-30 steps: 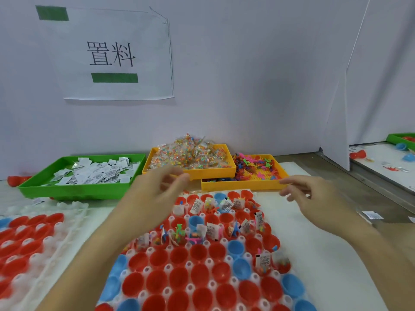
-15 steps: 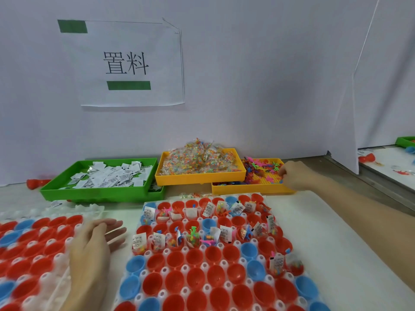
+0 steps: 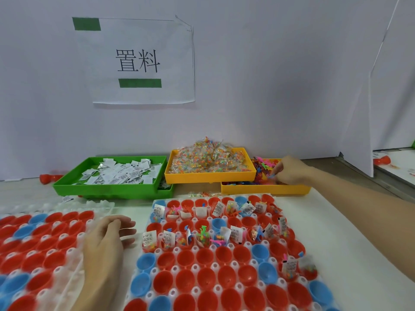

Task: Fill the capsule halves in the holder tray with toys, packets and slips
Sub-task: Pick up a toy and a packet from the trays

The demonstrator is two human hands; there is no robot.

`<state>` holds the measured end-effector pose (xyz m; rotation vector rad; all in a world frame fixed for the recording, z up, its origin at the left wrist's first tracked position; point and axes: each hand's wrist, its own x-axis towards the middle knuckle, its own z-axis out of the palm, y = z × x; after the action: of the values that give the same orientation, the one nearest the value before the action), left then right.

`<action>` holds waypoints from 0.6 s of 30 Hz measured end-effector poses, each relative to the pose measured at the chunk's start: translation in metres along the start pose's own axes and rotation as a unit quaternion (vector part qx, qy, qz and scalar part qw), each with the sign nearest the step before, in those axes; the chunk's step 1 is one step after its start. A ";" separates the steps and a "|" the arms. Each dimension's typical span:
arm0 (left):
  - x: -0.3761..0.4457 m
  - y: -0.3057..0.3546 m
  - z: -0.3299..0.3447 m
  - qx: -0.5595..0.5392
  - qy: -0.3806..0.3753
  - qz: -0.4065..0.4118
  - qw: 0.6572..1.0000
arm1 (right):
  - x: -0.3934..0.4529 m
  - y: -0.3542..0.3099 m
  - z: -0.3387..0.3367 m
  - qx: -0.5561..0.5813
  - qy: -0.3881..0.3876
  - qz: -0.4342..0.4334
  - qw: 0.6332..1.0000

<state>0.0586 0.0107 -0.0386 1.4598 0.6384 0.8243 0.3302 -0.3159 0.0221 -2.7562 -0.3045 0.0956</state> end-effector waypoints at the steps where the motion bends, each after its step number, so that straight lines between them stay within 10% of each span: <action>1: -0.001 0.001 0.001 0.002 -0.001 0.002 1.000 | 0.001 0.001 0.002 0.014 0.015 -0.006 1.000; 18: -0.004 0.004 0.003 0.015 -0.020 0.014 1.000 | 0.013 -0.020 0.015 -0.026 -0.087 -0.099 0.991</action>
<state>0.0581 0.0057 -0.0351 1.5123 0.6035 0.8070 0.3372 -0.2898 0.0150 -2.7571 -0.6327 0.2799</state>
